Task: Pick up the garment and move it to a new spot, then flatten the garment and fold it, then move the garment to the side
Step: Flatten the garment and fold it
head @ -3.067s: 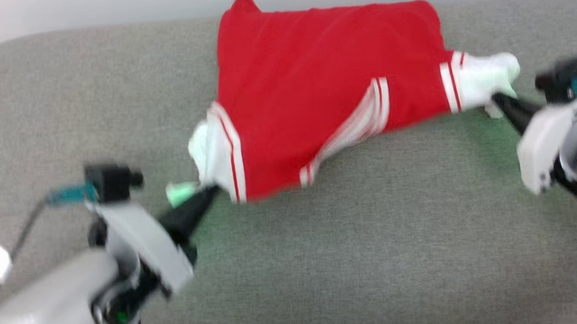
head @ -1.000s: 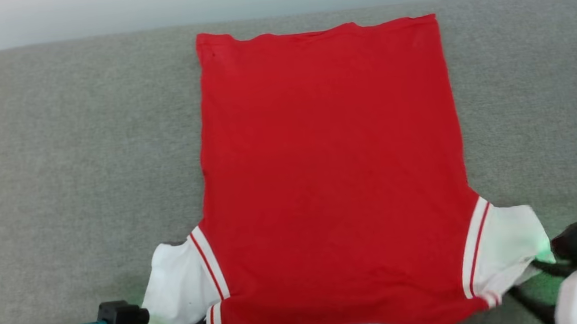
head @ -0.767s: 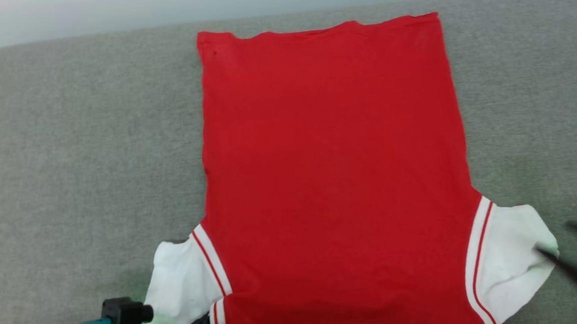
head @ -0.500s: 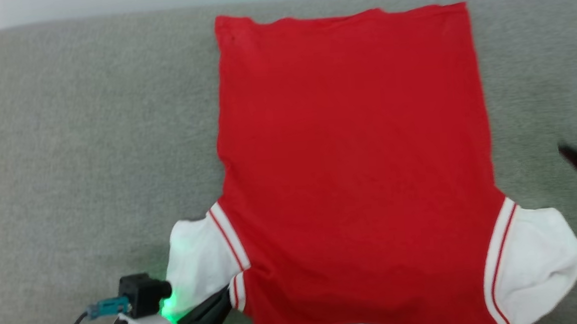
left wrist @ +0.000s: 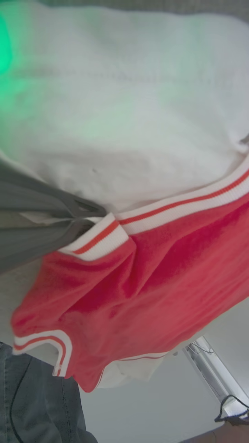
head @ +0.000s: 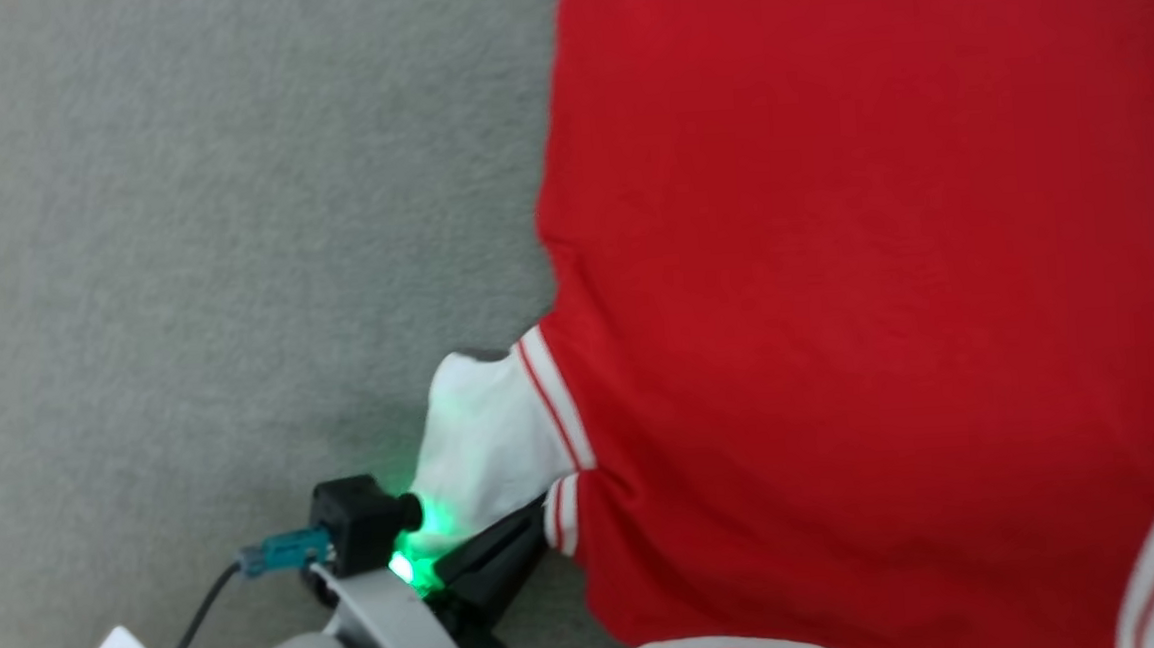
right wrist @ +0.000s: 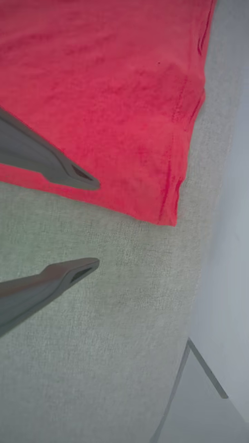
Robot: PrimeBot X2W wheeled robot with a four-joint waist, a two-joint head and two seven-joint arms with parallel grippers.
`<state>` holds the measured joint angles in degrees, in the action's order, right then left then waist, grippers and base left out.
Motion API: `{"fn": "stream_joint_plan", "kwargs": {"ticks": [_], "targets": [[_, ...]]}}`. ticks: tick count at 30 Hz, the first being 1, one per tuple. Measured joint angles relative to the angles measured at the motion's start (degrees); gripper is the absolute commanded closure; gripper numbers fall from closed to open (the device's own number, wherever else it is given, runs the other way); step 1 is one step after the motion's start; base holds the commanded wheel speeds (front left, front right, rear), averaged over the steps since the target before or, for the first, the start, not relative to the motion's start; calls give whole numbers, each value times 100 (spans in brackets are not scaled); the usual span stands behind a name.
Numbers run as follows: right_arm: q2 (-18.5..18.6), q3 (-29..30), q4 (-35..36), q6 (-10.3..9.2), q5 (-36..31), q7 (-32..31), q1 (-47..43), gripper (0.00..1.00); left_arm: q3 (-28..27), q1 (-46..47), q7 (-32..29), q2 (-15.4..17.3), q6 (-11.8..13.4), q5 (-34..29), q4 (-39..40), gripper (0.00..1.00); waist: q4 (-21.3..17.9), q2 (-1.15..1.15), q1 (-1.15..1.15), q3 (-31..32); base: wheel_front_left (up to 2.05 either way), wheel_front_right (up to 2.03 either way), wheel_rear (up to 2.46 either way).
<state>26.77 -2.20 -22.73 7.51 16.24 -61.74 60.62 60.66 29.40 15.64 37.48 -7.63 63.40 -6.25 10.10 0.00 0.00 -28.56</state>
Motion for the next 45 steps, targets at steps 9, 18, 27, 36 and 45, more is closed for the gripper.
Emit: {"fn": "stream_joint_plan", "kwargs": {"ticks": [9, 18, 27, 36, 45], "targets": [[-174, 413, -1212, 0, -904, -120, 798, 0, 122, 315, 12, -200, -47, -37, 127, 100, 536, 0, 0, -529, 0, 0, 0], [-221, 564, -1536, -5, -956, -134, 1001, 100, 37, 307, 20, -278, -63, 36, 152, 100, 690, 0, 0, -660, 0, 0, 0], [-144, 486, -1478, -2, -49, 557, 135, 100, -527, -209, -32, -307, -41, 126, -78, 100, 535, 0, 0, -100, 0, 0, 0], [636, -143, 453, -2, 1625, 446, -2318, 100, -1199, -1175, -49, -168, 8, 34, -176, 100, 259, 0, 0, 797, 0, 0, 0], [899, 34, 2604, -3, 2220, 194, -4831, 100, -1571, -1480, -51, -22, 8, -66, -147, 100, -345, 0, 0, 1265, 0, 0, 0]]}}
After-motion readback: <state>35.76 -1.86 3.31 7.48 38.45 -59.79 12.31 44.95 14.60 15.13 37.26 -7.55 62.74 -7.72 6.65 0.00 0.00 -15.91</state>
